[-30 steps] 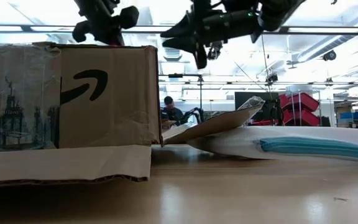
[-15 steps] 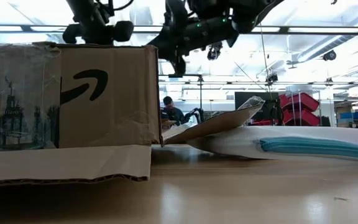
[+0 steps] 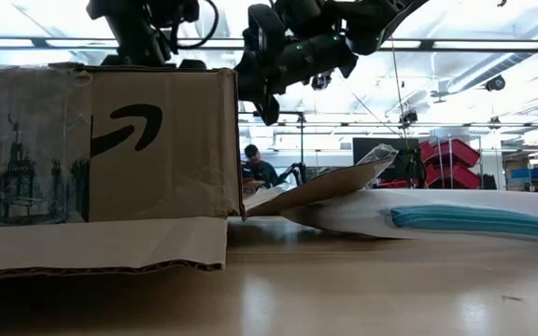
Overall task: Unpack boxes
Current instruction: Break down the box using the red cutter
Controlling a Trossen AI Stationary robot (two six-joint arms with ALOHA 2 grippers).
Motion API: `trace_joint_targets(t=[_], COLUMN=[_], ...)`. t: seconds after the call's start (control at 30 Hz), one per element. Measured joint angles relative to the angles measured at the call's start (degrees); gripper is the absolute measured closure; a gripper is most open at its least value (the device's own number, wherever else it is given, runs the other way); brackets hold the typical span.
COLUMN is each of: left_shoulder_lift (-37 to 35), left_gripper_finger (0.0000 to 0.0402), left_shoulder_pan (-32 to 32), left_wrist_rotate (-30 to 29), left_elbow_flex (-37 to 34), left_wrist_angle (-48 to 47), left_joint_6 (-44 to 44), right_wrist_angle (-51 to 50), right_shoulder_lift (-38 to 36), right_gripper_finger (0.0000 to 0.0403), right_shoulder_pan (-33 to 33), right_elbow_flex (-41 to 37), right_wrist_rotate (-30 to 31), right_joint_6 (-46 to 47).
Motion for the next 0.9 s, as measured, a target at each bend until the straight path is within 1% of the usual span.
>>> trace_joint_targets(t=[0.23, 0.6, 0.77, 0.9], left_shoulder_lift=[-0.14, -0.21, -0.21, -0.21], left_gripper_finger=[0.0368, 0.0368, 0.0368, 0.0368], left_shoulder_pan=[0.00, 0.00, 0.00, 0.00], left_wrist_rotate=[-0.56, 0.47, 0.75, 1.28], left_elbow_flex=[-2.14, -1.54, -0.59, -0.06], left_wrist_angle=[-0.51, -1.87, -3.38, -3.96], left_joint_6=[-3.40, -3.41, -3.34, -2.72], right_wrist_angle=[-0.80, -0.83, -0.60, 0.80], right_shoulder_lift=[0.00, 0.00, 0.02, 1.70], right_gripper_finger=[0.0403, 0.0403, 0.0403, 0.0403], right_shoulder_pan=[0.00, 0.00, 0.20, 0.35], right_elbow_flex=[0.00, 0.00, 0.00, 0.00], right_wrist_rotate=[-1.50, -1.51, -1.47, -1.47], right_joint_6=[-0.05, -0.38, -3.08, -5.31])
